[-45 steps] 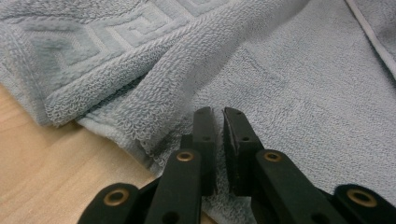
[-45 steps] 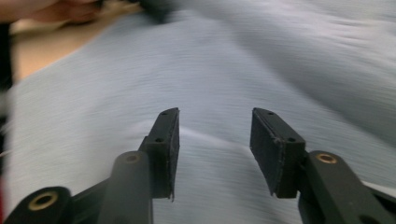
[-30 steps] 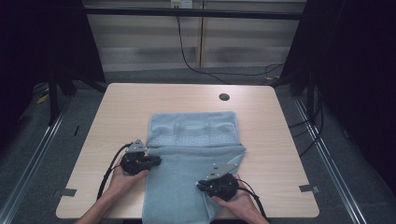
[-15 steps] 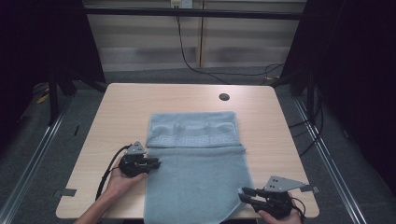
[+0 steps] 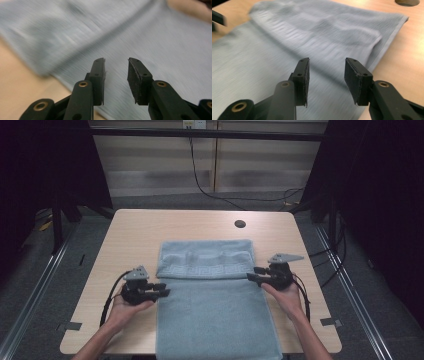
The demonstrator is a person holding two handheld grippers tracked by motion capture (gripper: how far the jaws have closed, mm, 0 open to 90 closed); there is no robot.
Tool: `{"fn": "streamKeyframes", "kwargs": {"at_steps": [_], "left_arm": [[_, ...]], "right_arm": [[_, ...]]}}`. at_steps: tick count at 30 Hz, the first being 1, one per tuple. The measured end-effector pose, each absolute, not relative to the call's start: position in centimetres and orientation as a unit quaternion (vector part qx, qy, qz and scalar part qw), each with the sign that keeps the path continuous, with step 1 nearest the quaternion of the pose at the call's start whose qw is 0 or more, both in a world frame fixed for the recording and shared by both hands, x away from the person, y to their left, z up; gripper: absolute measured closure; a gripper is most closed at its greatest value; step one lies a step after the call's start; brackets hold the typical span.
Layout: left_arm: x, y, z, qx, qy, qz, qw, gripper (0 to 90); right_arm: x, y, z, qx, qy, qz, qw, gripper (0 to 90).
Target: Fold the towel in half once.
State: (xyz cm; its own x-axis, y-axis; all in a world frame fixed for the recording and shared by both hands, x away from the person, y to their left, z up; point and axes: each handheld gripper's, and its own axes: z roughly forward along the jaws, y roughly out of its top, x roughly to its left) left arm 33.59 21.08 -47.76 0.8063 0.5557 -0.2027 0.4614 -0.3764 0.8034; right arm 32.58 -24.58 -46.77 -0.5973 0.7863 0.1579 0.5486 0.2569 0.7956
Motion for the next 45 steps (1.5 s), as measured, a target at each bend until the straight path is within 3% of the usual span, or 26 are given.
{"fn": "streamKeyframes", "kwargs": {"at_steps": [4, 8, 11, 13, 14, 16, 18, 22, 29, 34, 40, 45], "left_arm": [[37.7, 21.9, -47.5, 0.801, 0.355, 0.077, 0.476, 65.9], [41.1, 22.2, -48.4, 0.772, 0.401, 0.082, 0.487, 56.8], [42.5, 21.3, -49.0, 0.775, 0.416, 0.084, 0.468, 50.0], [43.0, 20.7, -49.5, 0.786, 0.419, 0.091, 0.445, 50.4], [43.1, 20.6, -49.8, 0.793, 0.418, 0.088, 0.435, 54.0], [43.0, 20.4, -50.1, 0.801, 0.406, 0.085, 0.432, 74.0], [42.7, 20.4, -50.0, 0.786, 0.405, 0.074, 0.46, 84.1], [41.6, 20.3, -47.3, 0.782, 0.375, 0.083, 0.49, 86.1], [37.8, 21.3, -39.1, 0.755, 0.305, 0.12, 0.568, 85.7], [33.7, 21.6, -36.1, 0.745, 0.261, 0.125, 0.601, 85.7], [29.1, 22.1, -35.8, 0.745, 0.238, 0.116, 0.613, 85.3], [24.8, 22.0, -39.4, 0.77, 0.225, 0.07, 0.592, 84.6]], "right_arm": [[36.9, -24.4, -47.5, 0.448, 0.771, 0.428, 0.147, 55.3], [39.9, -24.4, -48.7, 0.471, 0.763, 0.414, 0.154, 55.0], [41.1, -24.3, -49.4, 0.486, 0.758, 0.407, 0.152, 53.3], [41.6, -24.4, -49.7, 0.492, 0.752, 0.415, 0.142, 54.2], [41.7, -24.3, -49.8, 0.496, 0.751, 0.413, 0.139, 57.9], [41.7, -24.1, -50.0, 0.488, 0.757, 0.414, 0.133, 72.5], [41.5, -24.0, -49.6, 0.483, 0.753, 0.424, 0.14, 83.1], [40.9, -24.9, -47.2, 0.474, 0.731, 0.469, 0.148, 84.2], [37.6, -26.5, -40.0, 0.432, 0.704, 0.534, 0.182, 84.1], [33.4, -27.6, -36.0, 0.397, 0.693, 0.569, 0.196, 84.3], [26.7, -28.2, -34.2, 0.357, 0.699, 0.587, 0.199, 84.3], [21.3, -28.4, -36.5, 0.352, 0.709, 0.583, 0.183, 84.3]]}}
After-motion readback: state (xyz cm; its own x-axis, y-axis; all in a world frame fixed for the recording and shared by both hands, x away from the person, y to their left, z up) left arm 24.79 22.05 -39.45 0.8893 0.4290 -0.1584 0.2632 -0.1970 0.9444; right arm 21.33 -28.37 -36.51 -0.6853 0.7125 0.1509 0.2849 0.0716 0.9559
